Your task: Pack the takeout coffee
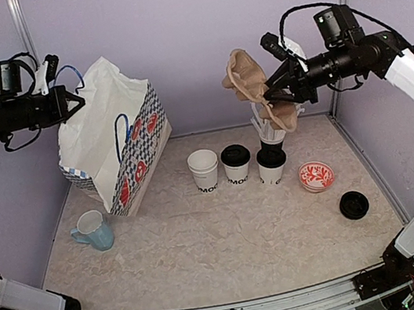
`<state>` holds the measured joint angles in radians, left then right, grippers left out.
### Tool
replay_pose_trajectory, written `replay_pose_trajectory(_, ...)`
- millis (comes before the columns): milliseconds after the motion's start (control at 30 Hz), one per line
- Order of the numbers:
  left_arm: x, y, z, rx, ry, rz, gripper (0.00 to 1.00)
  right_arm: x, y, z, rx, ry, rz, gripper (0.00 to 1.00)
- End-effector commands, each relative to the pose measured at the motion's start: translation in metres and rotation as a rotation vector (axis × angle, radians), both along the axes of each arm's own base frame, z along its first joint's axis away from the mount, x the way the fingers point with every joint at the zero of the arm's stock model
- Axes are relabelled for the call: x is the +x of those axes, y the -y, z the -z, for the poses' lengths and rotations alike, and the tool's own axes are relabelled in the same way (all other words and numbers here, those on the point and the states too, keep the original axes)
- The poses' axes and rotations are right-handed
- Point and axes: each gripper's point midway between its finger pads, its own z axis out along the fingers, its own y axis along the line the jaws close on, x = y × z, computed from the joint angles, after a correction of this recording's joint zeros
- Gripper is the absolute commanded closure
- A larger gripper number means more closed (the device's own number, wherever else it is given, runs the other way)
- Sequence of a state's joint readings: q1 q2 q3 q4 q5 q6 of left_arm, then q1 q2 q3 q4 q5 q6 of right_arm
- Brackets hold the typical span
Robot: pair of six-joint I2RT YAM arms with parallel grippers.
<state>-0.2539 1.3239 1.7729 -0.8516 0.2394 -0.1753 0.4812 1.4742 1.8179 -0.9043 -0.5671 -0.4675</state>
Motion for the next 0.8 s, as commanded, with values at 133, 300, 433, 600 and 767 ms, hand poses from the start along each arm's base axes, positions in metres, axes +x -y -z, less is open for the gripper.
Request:
replay_pose_trajectory(133,-0.060,0.057,0.008,0.024,0.015,0.374,1.00,0.017,0.020,-0.068,0.075,0.206,0.109,0.91)
replay_pose_trajectory(300,-0.092,0.111,0.033,0.066,-0.048,0.596,1.00,0.012,0.011,-0.075,0.119,0.199,0.051,0.91)
replay_pose_trajectory(433,-0.108,0.150,0.061,0.122,-0.104,0.727,1.00,-0.006,0.002,-0.072,0.130,0.168,-0.064,0.91)
replay_pose_trajectory(600,-0.103,0.178,0.082,0.137,-0.174,0.820,1.00,-0.047,-0.001,-0.088,0.186,0.199,-0.227,0.88)
replay_pose_trajectory(767,-0.088,0.202,0.109,0.159,-0.253,0.885,1.00,-0.081,-0.014,-0.091,0.216,0.172,-0.383,0.88)
